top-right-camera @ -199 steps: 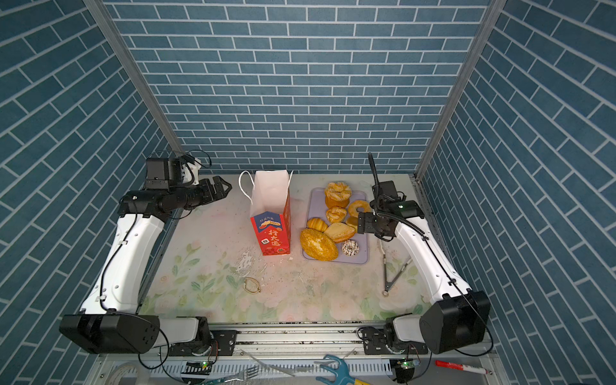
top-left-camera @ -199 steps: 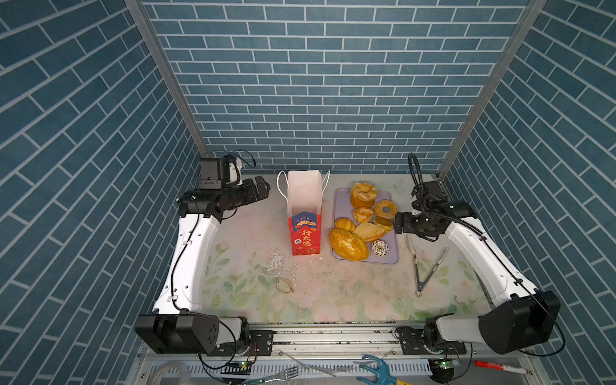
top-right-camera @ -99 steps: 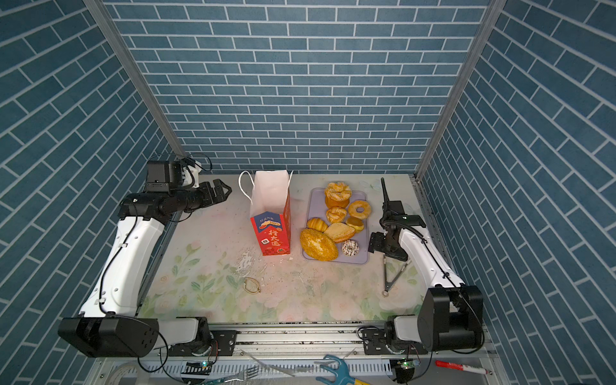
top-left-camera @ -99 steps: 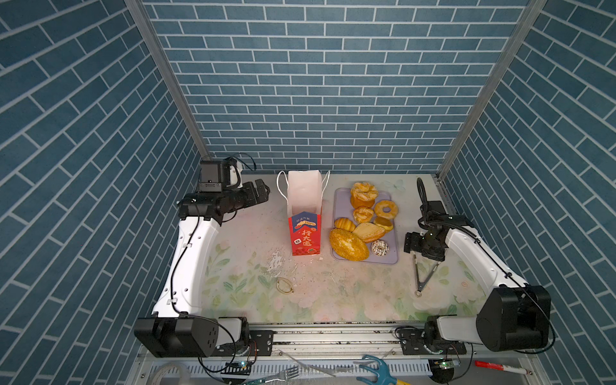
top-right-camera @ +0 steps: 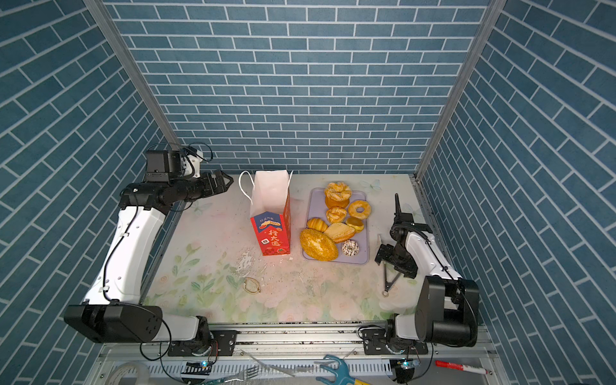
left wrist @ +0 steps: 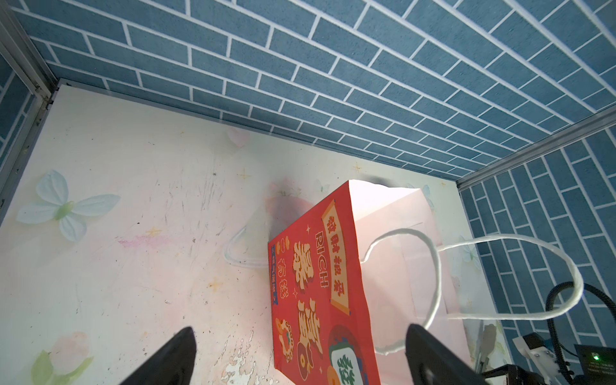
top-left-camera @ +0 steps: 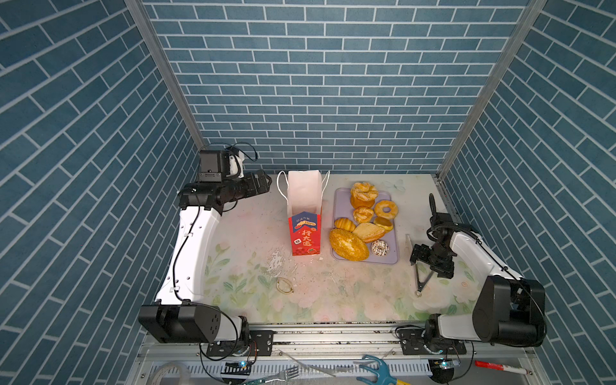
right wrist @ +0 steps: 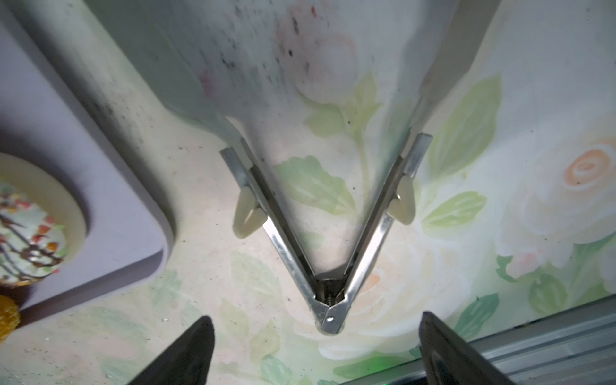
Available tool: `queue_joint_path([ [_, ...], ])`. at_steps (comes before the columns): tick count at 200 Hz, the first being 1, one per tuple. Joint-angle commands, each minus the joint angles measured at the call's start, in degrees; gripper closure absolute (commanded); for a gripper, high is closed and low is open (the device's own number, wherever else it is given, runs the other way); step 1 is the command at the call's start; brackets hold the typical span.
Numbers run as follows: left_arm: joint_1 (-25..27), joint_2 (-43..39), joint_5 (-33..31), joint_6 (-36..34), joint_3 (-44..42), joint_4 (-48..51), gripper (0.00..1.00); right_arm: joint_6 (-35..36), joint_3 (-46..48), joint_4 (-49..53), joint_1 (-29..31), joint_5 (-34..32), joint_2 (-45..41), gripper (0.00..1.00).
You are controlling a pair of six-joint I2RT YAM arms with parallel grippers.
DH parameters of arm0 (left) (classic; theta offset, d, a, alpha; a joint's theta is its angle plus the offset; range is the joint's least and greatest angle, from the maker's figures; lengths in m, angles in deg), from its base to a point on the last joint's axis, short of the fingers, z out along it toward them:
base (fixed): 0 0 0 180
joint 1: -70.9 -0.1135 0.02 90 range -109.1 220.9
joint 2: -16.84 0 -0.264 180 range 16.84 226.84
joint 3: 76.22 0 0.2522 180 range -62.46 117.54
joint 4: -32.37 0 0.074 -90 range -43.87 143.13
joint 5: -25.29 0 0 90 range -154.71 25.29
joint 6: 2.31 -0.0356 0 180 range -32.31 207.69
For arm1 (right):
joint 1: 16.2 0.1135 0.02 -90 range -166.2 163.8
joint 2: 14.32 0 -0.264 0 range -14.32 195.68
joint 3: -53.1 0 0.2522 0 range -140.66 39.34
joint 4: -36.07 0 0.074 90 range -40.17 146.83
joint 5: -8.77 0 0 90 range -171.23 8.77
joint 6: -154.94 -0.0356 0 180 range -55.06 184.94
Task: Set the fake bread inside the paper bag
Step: 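Lower the right gripper onto the metal tongs on the table, then close the right gripper on the tongs' hinge end and lift them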
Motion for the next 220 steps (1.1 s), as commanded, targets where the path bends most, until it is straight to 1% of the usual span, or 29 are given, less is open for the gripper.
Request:
queue_joint_path([
  [1,-0.27,0.38,0.86,-0.92,0.77,-1.58,0.01,-1.00,0.96,1.18,-1.30,0.77,1.25,0.04],
  [18,-0.27,1.04,0.89,-0.92,1.09,-1.58,0.01,-0.65,1.45,-0.70,-1.76,2.06,2.41,0.04],
  [45,-0.27,1.76,1.21,-1.87,1.98,-0.94,0.01,-0.56,1.06,-2.94,-1.78,3.36,5.29,0.08],
  [106,-0.27,2.70,-0.03,-1.96,3.43,-0.11,0.01,0.05,0.19,-5.74,-1.99,-0.45,9.79,0.17],
  [133,-0.28,3.36,-2.01,-1.60,3.67,0.56,0.02,1.24,-1.62,-6.85,-2.11,-0.31,13.09,0.21],
  [154,-0.27,3.66,-2.30,-1.85,4.01,0.86,0.02,2.10,-3.48,-7.73,-2.28,-0.65,15.19,0.25],
  [184,-0.27,4.10,-2.58,-1.44,4.54,0.62,0.03,4.49,-6.96,-10.09,-2.42,-1.72,17.74,0.32],
  [220,-0.27,4.76,-2.56,-1.26,5.86,0.07,0.03,10.94,-14.09,-10.35,-2.46,-3.84,23.18,0.34],
])
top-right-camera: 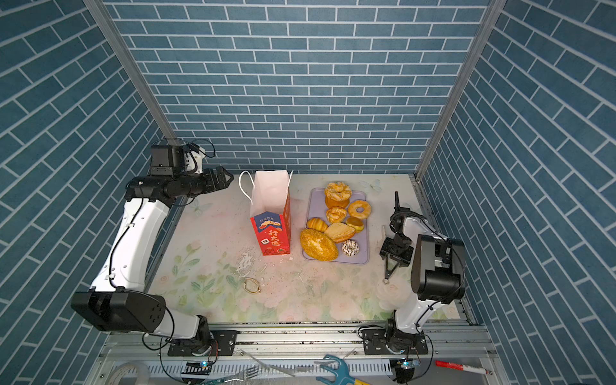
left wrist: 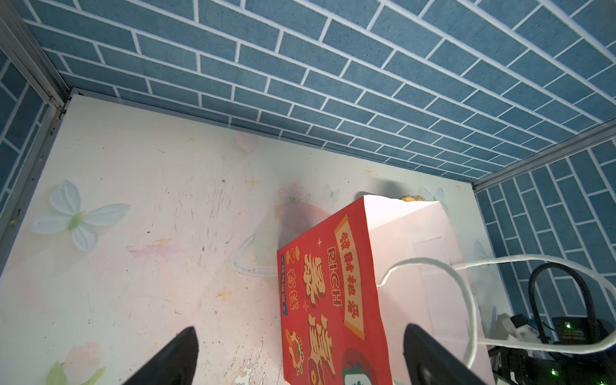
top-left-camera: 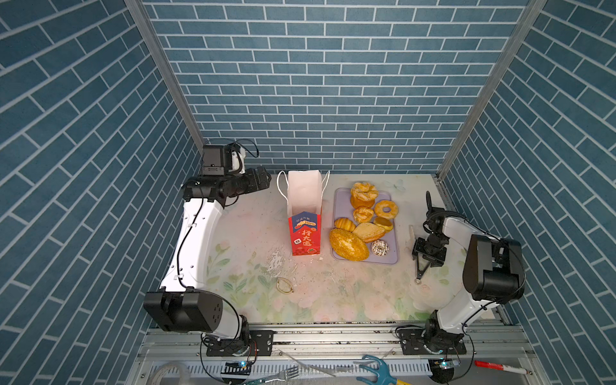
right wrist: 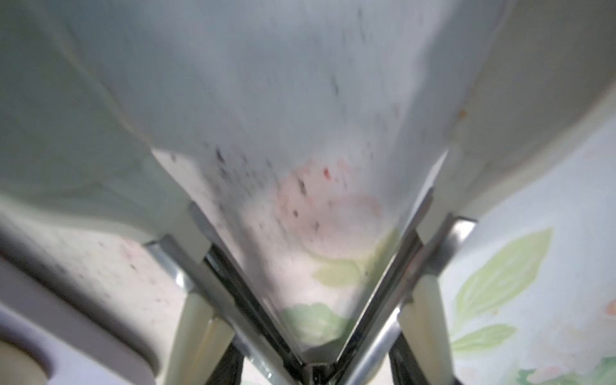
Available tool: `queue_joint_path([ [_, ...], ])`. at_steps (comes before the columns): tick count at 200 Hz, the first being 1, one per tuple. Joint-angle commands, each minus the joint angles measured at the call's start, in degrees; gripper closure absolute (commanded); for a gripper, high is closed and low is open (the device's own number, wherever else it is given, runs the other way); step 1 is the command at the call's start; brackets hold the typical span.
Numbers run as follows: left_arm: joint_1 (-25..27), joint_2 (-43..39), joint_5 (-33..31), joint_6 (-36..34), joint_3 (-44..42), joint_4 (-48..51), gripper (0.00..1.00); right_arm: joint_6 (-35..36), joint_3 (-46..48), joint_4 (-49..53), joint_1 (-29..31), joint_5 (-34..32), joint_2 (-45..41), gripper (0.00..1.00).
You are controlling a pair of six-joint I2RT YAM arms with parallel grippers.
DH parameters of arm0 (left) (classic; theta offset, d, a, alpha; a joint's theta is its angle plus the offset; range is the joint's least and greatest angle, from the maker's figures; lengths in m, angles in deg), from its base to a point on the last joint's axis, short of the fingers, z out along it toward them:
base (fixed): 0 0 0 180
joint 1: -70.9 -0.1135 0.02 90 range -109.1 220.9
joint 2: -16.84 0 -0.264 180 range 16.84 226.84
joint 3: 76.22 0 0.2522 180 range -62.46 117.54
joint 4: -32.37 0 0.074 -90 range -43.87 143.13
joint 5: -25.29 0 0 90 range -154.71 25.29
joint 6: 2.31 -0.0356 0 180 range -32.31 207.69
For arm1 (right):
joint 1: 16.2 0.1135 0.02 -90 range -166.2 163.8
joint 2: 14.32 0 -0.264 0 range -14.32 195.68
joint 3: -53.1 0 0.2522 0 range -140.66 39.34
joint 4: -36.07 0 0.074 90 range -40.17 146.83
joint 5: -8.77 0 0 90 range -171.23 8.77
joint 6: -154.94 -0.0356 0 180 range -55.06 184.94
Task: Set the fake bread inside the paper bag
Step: 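Close the right gripper on the tongs' hinge end and lift them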
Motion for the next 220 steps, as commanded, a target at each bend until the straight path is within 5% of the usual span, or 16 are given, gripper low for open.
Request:
queue_joint_path([
  [1,-0.27,0.76,-0.67,-0.11,2.35,-0.06,0.03,6.00,-4.75,-1.45,-0.28,-2.41,3.26,0.34],
  [50,-0.27,1.71,-1.31,-0.45,3.48,0.38,0.03,10.59,-13.56,-0.49,-1.29,-3.30,10.28,0.24],
  [84,-0.27,1.67,-0.84,-0.81,3.66,0.38,0.03,7.50,-10.23,-1.71,-1.26,-2.68,6.73,0.17],
  [136,-0.25,1.09,0.55,-0.89,3.32,-0.58,0.04,6.93,-3.16,-4.70,-1.27,0.83,1.77,0.19],
  [220,-0.09,-0.73,1.88,-0.40,0.99,-3.95,0.04,8.79,-4.91,-7.23,-1.28,0.10,4.78,0.26],
])
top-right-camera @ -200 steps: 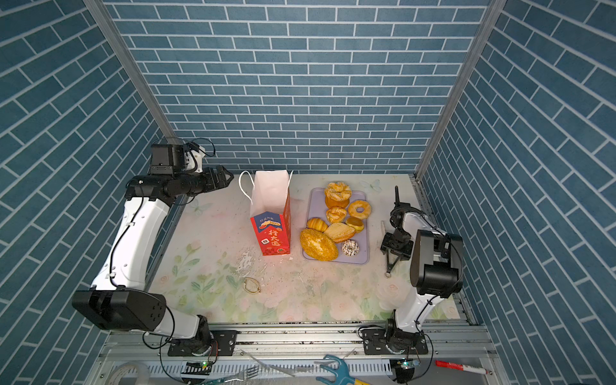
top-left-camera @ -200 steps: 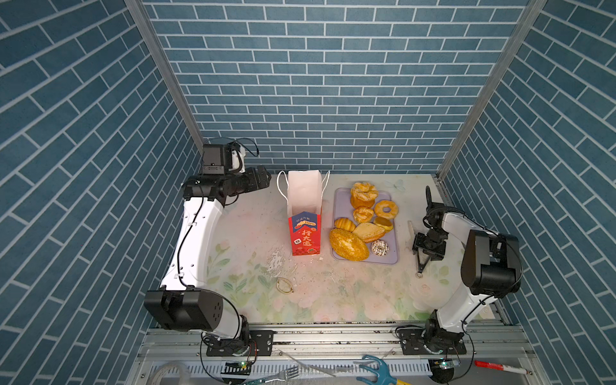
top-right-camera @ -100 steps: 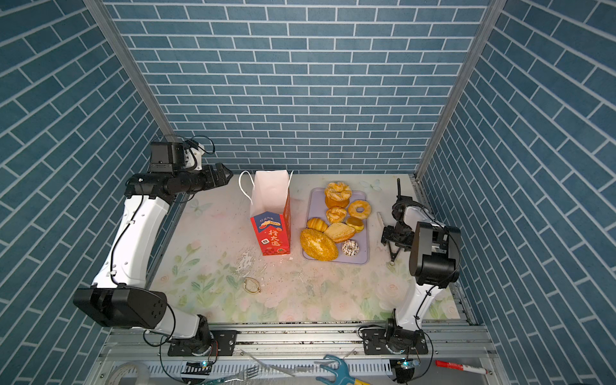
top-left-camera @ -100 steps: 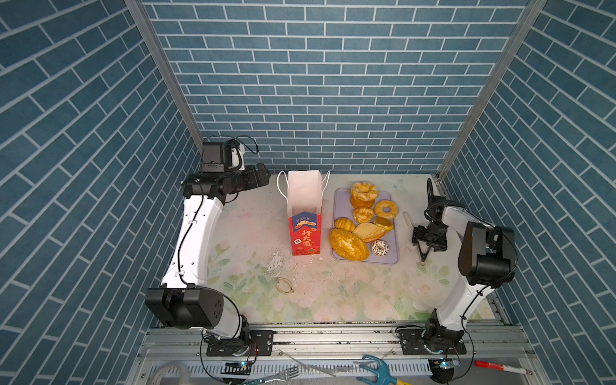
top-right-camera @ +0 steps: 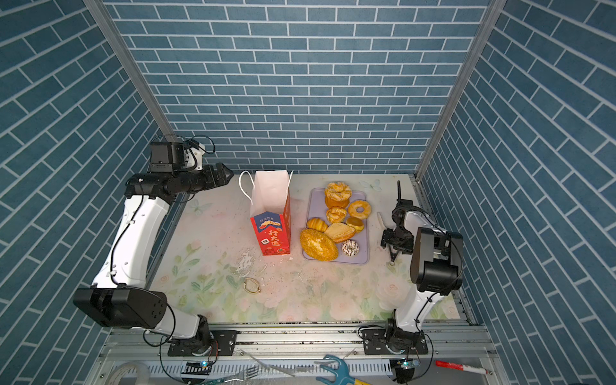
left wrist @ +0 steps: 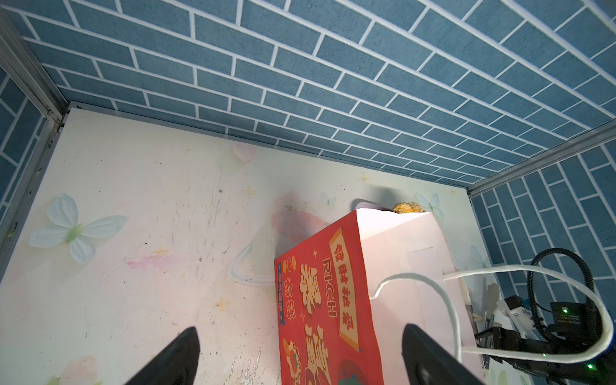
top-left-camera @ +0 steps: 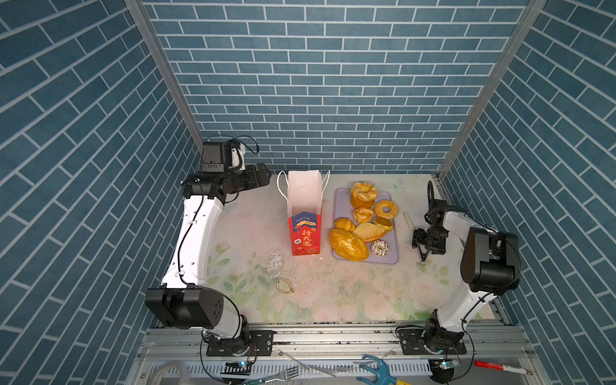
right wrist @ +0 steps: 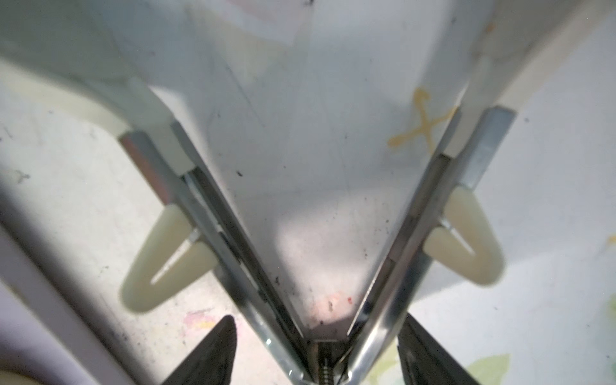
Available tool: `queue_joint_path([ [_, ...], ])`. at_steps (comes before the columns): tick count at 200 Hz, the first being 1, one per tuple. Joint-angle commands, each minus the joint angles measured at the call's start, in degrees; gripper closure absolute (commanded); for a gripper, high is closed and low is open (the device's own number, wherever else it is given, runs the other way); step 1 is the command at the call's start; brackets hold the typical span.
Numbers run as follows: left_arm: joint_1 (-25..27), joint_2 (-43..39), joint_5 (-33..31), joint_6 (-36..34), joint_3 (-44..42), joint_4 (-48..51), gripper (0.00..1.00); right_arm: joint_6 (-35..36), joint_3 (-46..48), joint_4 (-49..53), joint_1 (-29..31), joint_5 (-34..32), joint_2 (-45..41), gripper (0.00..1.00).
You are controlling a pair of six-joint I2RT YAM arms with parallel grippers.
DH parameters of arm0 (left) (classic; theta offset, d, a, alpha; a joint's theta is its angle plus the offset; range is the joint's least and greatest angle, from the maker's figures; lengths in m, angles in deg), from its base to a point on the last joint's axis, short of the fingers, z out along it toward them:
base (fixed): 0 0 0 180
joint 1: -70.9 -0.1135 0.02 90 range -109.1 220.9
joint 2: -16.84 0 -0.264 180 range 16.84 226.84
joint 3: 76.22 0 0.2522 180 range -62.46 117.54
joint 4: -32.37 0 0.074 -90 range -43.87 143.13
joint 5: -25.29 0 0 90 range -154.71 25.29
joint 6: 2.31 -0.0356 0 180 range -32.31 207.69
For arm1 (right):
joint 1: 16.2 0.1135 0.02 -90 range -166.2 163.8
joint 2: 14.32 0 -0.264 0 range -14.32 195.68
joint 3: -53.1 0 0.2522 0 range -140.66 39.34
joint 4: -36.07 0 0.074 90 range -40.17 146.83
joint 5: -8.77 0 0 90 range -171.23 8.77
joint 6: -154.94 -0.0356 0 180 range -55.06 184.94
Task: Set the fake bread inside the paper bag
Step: 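Close the right gripper on the tongs' hinge end and lift them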
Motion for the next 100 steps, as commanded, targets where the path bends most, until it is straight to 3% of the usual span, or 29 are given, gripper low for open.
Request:
queue_joint_path([
  [1,-0.09,-2.01,1.28,-0.34,-1.18,-3.17,0.04,1.05,-1.32,-0.89,-0.17,-0.21,1.49,0.26],
  [100,-0.09,-0.52,0.63,0.34,-0.17,-1.21,0.05,3.75,-0.38,-1.95,-0.17,-0.82,2.68,0.38],
])
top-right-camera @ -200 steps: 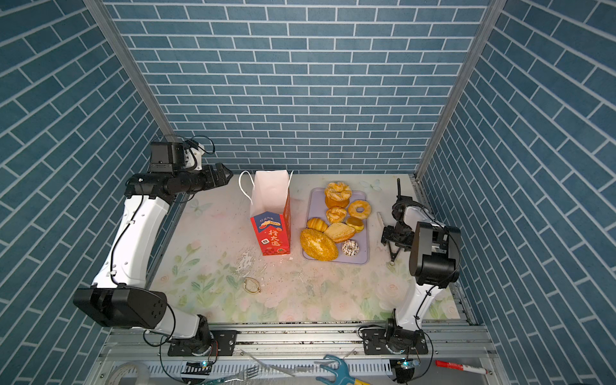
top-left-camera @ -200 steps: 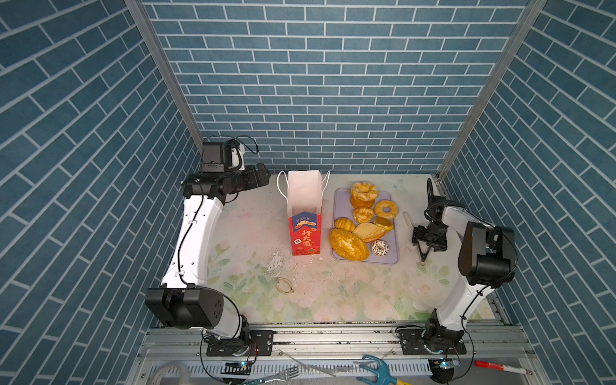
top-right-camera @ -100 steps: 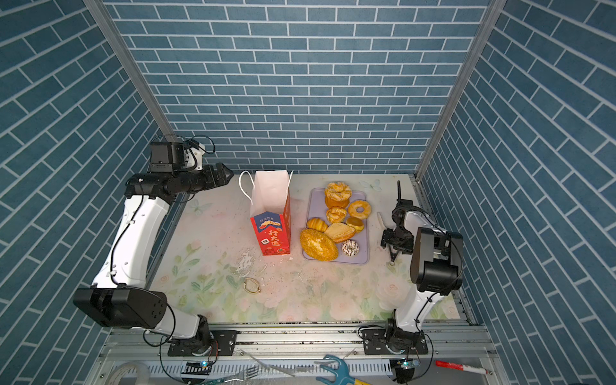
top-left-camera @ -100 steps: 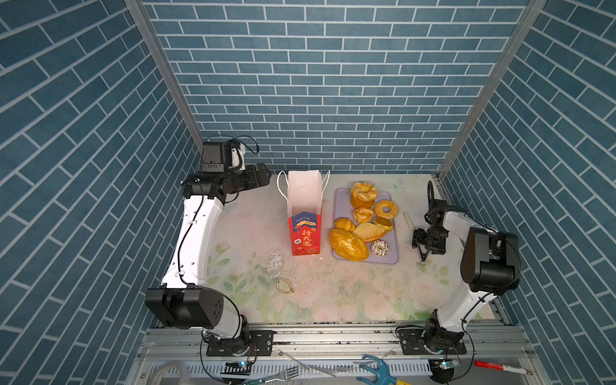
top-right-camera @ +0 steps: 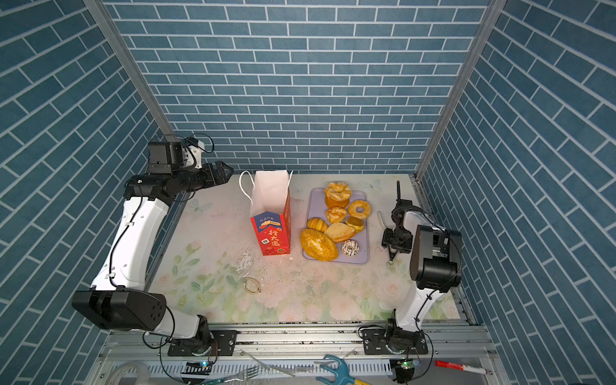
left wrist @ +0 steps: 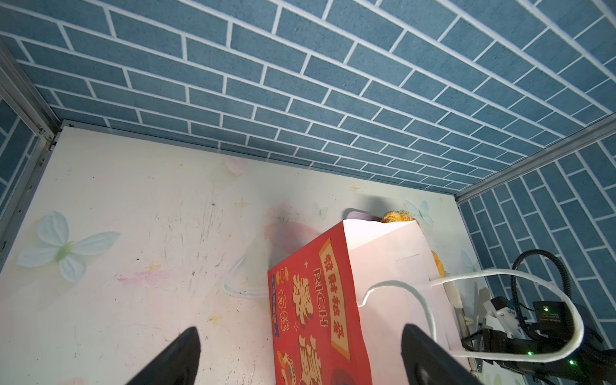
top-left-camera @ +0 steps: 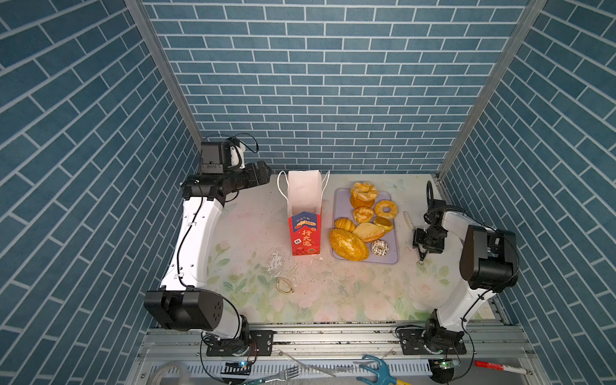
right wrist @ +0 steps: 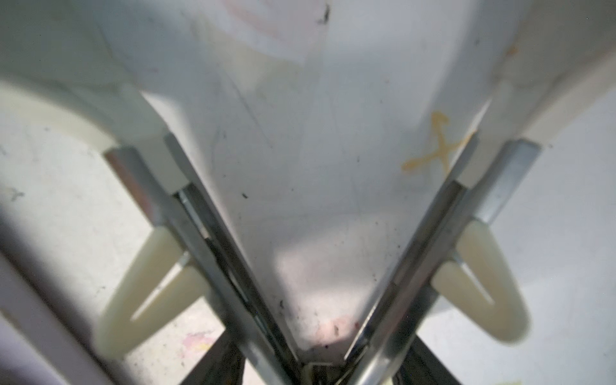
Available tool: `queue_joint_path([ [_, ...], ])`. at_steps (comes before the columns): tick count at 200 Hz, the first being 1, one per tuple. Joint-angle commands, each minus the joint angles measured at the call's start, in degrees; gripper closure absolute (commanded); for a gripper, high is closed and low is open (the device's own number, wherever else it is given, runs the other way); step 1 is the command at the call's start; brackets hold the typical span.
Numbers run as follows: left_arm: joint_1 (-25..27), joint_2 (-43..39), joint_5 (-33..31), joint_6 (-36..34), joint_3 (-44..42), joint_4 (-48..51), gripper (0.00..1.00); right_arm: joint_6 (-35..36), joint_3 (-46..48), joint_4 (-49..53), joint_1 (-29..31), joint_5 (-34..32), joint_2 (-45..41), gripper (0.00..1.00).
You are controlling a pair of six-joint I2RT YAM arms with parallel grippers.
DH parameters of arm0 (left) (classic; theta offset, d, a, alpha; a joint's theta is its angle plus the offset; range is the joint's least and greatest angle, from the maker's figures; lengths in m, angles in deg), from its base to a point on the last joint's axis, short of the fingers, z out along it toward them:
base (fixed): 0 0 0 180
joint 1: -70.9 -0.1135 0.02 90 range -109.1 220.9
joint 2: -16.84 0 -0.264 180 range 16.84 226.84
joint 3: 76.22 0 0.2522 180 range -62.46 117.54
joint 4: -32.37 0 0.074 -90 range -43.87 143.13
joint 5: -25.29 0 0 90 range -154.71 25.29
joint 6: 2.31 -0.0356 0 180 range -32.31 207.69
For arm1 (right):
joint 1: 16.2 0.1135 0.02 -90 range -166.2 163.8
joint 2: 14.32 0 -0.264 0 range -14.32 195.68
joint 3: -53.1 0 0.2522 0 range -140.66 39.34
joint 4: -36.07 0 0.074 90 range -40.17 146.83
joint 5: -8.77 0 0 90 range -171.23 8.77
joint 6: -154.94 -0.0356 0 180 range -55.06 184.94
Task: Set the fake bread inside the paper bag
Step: 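Close the right gripper on the tongs' hinge end and lift them, then carry the tongs with the right gripper toward the bread tray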
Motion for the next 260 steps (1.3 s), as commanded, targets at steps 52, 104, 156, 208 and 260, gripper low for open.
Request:
queue_joint_path([
  [52,-0.10,0.93,-1.17,0.92,1.15,2.17,0.05,2.35,0.16,-1.15,-0.20,-1.71,1.33,0.40],
  [104,-0.09,0.60,-4.77,1.61,0.76,2.98,0.06,-0.33,-3.61,3.08,0.09,-2.01,-5.82,0.46],
  [156,-0.09,0.42,-4.44,2.25,2.19,3.72,0.05,0.50,-5.01,6.65,0.66,-1.91,-13.30,0.46],
  [208,-0.05,-0.11,-3.19,2.79,2.25,3.64,0.05,2.91,-8.01,11.74,1.23,-1.63,-17.62,0.46],
  [260,0.58,-0.85,-3.16,2.15,1.73,3.81,0.05,3.79,-11.41,14.93,1.52,-1.41,-19.71,0.46],
])
